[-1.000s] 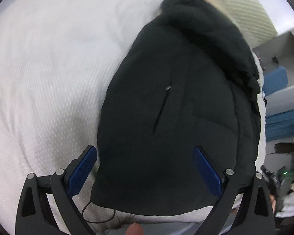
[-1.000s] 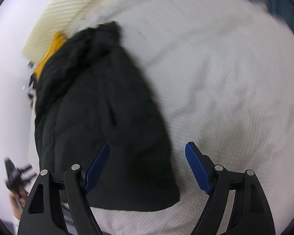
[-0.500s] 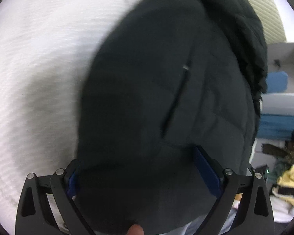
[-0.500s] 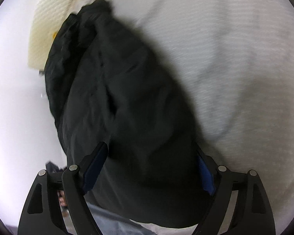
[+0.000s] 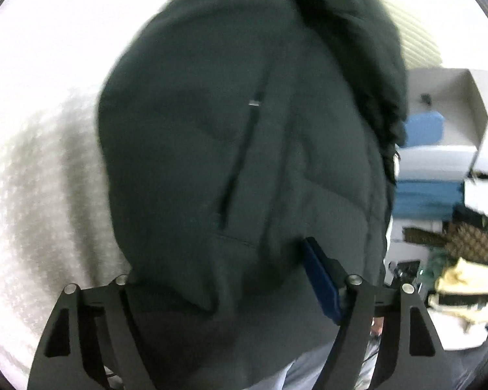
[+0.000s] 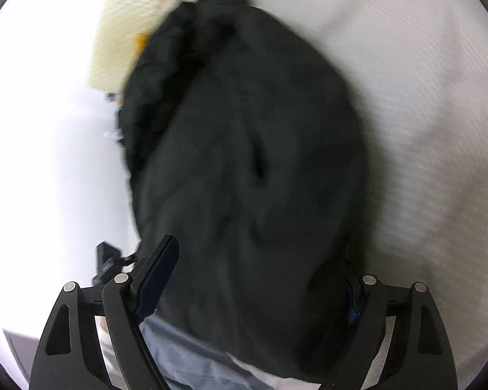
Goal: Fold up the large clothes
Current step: 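Lift the hem with both tools and fold it over toward the collar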
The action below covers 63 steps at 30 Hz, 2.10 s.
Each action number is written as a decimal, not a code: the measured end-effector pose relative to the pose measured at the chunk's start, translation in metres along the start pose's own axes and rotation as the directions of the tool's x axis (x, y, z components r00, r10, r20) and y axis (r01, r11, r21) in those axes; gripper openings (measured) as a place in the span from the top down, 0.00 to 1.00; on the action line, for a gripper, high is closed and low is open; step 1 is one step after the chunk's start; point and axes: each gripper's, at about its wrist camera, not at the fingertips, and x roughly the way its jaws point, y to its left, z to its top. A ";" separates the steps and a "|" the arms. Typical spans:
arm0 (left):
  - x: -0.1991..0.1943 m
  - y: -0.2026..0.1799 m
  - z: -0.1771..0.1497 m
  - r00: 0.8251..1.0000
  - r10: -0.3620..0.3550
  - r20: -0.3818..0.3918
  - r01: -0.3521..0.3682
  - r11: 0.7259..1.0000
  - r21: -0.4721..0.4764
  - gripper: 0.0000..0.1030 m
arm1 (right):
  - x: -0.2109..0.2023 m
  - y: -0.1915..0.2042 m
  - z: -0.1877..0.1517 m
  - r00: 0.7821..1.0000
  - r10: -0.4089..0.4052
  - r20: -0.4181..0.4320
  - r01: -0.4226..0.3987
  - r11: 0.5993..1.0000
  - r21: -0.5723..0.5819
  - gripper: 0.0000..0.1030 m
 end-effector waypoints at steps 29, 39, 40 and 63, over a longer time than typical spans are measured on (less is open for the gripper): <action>-0.046 -0.044 -0.019 0.982 -0.159 0.104 0.136 0.970 0.201 0.93 | -0.024 0.068 -0.017 0.987 0.106 0.117 -0.065 0.948 -0.311 0.92; -0.163 -0.030 -0.053 0.950 -0.237 0.202 0.187 0.953 0.239 0.95 | -0.082 0.109 -0.062 0.965 0.182 0.189 -0.098 0.918 -0.385 0.93; -0.178 -0.027 -0.059 0.945 -0.247 0.213 0.193 0.950 0.246 0.95 | -0.091 0.112 -0.068 0.962 0.193 0.195 -0.104 0.915 -0.391 0.93; -0.279 -0.042 -0.207 0.957 -0.219 0.188 0.160 0.945 0.286 0.93 | -0.187 0.138 -0.204 0.941 0.236 0.244 -0.137 0.922 -0.363 0.91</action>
